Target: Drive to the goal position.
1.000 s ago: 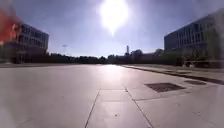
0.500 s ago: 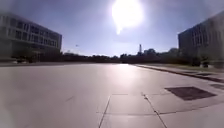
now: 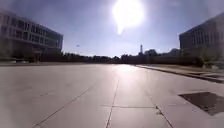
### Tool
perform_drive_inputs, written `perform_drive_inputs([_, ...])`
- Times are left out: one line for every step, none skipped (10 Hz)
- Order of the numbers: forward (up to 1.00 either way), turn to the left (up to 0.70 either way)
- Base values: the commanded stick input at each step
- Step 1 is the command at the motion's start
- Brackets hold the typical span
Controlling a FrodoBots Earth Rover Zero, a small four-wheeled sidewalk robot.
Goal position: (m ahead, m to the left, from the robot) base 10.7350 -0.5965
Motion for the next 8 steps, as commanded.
perform_drive_inputs([1.00, 0.00])
perform_drive_inputs([1.00, 0.00])
perform_drive_inputs([1.00, 0.00])
perform_drive_inputs([1.00, 0.00])
perform_drive_inputs([1.00, 0.00])
perform_drive_inputs([1.00, 0.00])
perform_drive_inputs([1.00, 0.00])
perform_drive_inputs([1.00, 0.00])
